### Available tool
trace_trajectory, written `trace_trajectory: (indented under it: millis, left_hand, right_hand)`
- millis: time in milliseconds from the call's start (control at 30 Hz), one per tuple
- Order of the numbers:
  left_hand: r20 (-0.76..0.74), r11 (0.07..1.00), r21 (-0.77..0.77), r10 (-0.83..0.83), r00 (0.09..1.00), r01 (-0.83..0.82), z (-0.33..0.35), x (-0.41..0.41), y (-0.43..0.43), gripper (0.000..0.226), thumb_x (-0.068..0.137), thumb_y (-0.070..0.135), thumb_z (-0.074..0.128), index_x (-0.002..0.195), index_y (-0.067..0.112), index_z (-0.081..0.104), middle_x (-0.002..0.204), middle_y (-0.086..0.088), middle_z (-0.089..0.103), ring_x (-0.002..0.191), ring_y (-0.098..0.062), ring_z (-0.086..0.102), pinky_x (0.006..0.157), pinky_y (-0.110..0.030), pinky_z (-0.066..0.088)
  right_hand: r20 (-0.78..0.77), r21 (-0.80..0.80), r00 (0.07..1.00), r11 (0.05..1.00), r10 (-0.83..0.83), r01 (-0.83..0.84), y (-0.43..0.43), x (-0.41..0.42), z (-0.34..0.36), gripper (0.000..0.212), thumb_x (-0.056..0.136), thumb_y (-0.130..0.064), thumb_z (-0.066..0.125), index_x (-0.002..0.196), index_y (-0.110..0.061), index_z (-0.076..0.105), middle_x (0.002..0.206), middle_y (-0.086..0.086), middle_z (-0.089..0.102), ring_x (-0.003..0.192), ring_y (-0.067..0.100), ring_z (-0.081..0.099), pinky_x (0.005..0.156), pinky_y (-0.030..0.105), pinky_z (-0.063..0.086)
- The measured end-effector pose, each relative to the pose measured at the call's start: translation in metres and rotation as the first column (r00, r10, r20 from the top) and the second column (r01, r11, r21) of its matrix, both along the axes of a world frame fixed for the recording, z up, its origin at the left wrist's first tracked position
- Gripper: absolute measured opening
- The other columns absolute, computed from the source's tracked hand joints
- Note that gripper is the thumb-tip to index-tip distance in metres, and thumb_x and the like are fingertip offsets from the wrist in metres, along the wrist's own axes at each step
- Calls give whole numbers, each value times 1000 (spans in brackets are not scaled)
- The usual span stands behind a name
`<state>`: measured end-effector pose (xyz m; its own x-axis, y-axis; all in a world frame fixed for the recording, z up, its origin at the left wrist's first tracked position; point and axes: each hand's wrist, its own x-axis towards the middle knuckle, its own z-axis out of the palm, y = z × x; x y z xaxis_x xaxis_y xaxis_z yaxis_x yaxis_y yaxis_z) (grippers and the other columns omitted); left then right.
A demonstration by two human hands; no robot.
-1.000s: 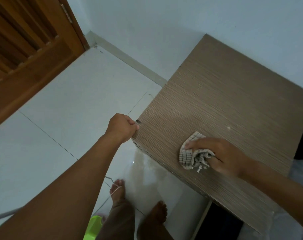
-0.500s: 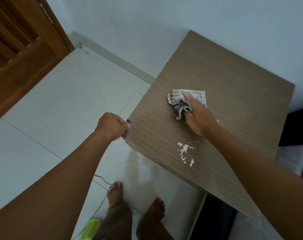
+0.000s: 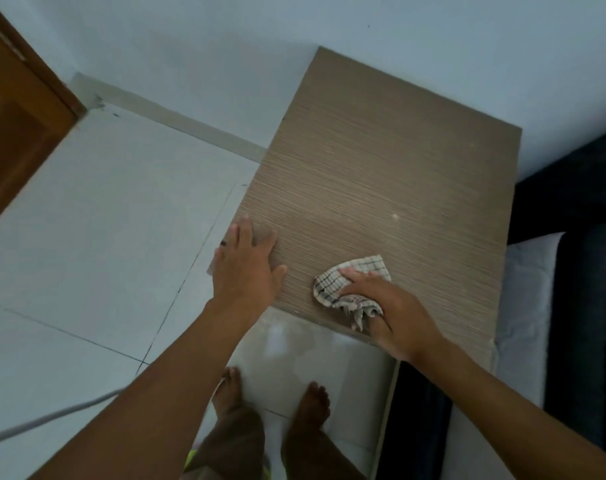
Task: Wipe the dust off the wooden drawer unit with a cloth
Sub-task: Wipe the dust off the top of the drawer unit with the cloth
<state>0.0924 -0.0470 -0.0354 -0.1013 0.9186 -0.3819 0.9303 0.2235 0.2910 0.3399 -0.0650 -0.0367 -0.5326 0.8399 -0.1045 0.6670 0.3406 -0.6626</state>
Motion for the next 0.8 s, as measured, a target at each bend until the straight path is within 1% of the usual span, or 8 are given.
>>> trace_trajectory:
  millis: [100, 167, 267, 400, 500, 600, 667, 800]
  left_hand:
    - [50, 993, -115, 0, 999, 6, 1, -2, 14, 69, 88, 45, 64, 148, 30, 34, 164, -7, -2, 151, -29, -3, 117, -54, 19]
    - [82, 985, -174, -3, 997, 17, 4, -4, 20, 72, 87, 41, 67, 149, 30, 34, 164, -7, -6, 151, -30, -6, 117, -55, 20]
    - [101, 978, -207, 4, 995, 17, 5, -5, 21, 75, 85, 38, 71, 149, 30, 33, 164, -7, -9, 150, -30, -8, 118, -55, 19]
    - [117, 980, -200, 7, 993, 16, 3, -6, 21, 77, 84, 37, 72, 150, 29, 33, 164, -6, -10, 150, -30, -9, 119, -55, 16]
    - [128, 980, -199, 12, 992, 14, 1, -6, 21, 77, 84, 35, 72, 150, 28, 33, 164, -8, -10, 150, -29, -9, 119, -55, 15]
    - [124, 982, -189, 13, 992, 11, 2, -5, 20, 75, 86, 34, 71, 150, 27, 33, 164, -9, -9, 150, -30, -9, 119, -54, 14]
    - [122, 982, -190, 12, 992, 11, 3, -4, 20, 75, 86, 34, 71, 150, 27, 33, 164, -10, -10, 150, -31, -9, 119, -55, 14]
    - [132, 980, -198, 8, 991, 18, 5, -4, 20, 75, 86, 34, 71, 150, 27, 32, 164, -10, -11, 150, -32, -10, 118, -56, 14]
  right_hand:
    - [-199, -168, 848, 870, -491, 464, 9, -5, 38, 38, 88, -16, 41, 90, -41, 70, 90, -21, 72, 83, 4, 65, 70, 28, 52]
    - [-254, -160, 657, 700, -710, 696, 23, -1, 56, 40, 92, -14, 40, 59, -31, 56, 53, -14, 55, 49, 0, 46, 48, 24, 38]
    - [-205, -64, 486, 507, -850, 860, 38, 9, 67, 31, 94, -8, 41, 66, -14, 53, 58, -4, 51, 49, 2, 43, 44, 20, 33]
    - [25, 14, 331, 332, -943, 943, 53, 30, 30, 29, 88, -19, 40, 98, -5, 63, 90, 10, 67, 83, 28, 61, 74, 36, 49]
    - [121, -7, 328, 330, -937, 944, 66, 33, 3, 53, 82, -30, 36, 128, -10, 54, 122, 17, 63, 116, 36, 56, 102, 48, 42]
    - [180, 43, 394, 408, -901, 912, 71, 19, -4, 58, 94, -19, 39, 149, -7, 28, 156, 16, 30, 145, 31, 23, 120, 45, 13]
    - [189, 68, 475, 494, -859, 867, 64, 12, -2, 60, 94, -18, 37, 152, -6, 22, 160, 13, 20, 149, 28, 12, 121, 42, 4]
    - [134, 41, 678, 688, -722, 725, 31, 7, -2, 58, 93, -8, 44, 149, -14, 31, 159, 9, 25, 148, 21, 11, 122, 46, 10]
